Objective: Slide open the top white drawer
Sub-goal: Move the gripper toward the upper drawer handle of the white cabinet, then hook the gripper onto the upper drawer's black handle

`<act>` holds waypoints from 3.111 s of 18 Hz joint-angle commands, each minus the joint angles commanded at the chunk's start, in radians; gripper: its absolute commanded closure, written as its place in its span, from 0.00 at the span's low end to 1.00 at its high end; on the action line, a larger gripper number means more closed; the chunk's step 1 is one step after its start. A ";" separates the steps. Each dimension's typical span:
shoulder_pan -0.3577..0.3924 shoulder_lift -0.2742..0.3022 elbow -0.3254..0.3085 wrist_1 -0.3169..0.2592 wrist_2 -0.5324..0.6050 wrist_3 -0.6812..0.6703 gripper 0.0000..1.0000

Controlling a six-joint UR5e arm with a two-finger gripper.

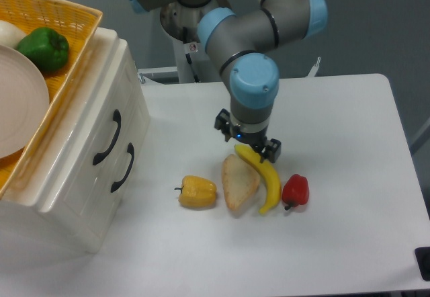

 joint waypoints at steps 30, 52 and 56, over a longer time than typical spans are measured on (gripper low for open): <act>-0.114 0.037 0.035 -0.114 -0.345 -0.376 0.00; -0.147 0.041 0.048 -0.161 -0.408 -0.398 0.00; -0.147 0.041 0.051 -0.175 -0.408 -0.413 0.00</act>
